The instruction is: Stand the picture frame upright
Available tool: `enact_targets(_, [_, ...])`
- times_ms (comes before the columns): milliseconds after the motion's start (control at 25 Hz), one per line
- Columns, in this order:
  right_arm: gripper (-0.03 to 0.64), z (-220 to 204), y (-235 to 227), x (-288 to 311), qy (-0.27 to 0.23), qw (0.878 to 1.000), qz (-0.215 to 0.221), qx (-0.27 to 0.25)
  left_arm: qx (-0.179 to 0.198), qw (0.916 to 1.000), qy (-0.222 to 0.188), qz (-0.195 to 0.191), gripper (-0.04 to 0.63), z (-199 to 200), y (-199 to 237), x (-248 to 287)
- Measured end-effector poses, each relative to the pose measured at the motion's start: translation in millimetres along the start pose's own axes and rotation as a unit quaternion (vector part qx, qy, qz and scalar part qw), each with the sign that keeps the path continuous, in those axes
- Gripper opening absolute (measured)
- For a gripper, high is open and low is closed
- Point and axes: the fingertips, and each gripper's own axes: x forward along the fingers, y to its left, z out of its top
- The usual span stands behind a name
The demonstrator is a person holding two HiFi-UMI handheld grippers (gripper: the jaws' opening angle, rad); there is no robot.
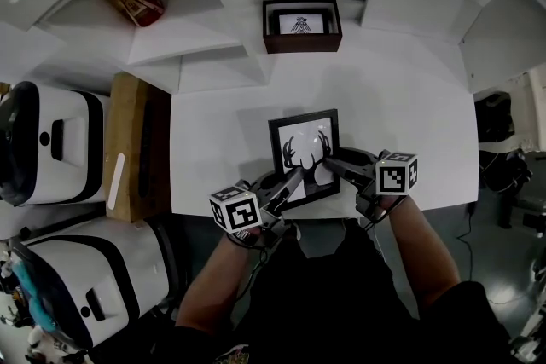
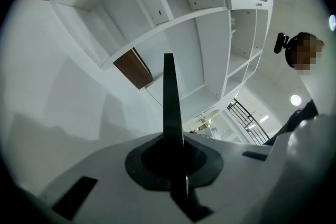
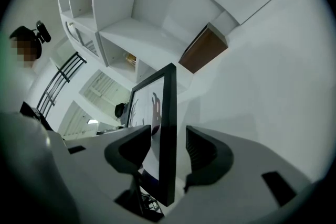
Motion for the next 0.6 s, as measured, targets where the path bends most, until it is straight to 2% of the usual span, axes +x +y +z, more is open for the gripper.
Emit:
enact_targets(160, [0.186,1,20,9,-0.003,1.0,0.029,-0.006,0.014,0.9994,0.004,-0.03,0.015,5,-6,-17])
enact_targets(280, [0.184,-2,38,17,-0.001,0.999,0.044,-0.013,0.03,0.9982,0.022,-0.047,0.015,5,-9,-29])
enact_targets(360, [0.142,-3,48,24,0.002,0.999,0.046,-0.019,0.045,0.9973,0.033,-0.047,0.015,6,-8,-37])
enact_targets(600, [0.127,-7,65,38,0.008,0.997,0.026,-0.067,0.102,0.9922,0.068,-0.025,0.024,12,0,-58])
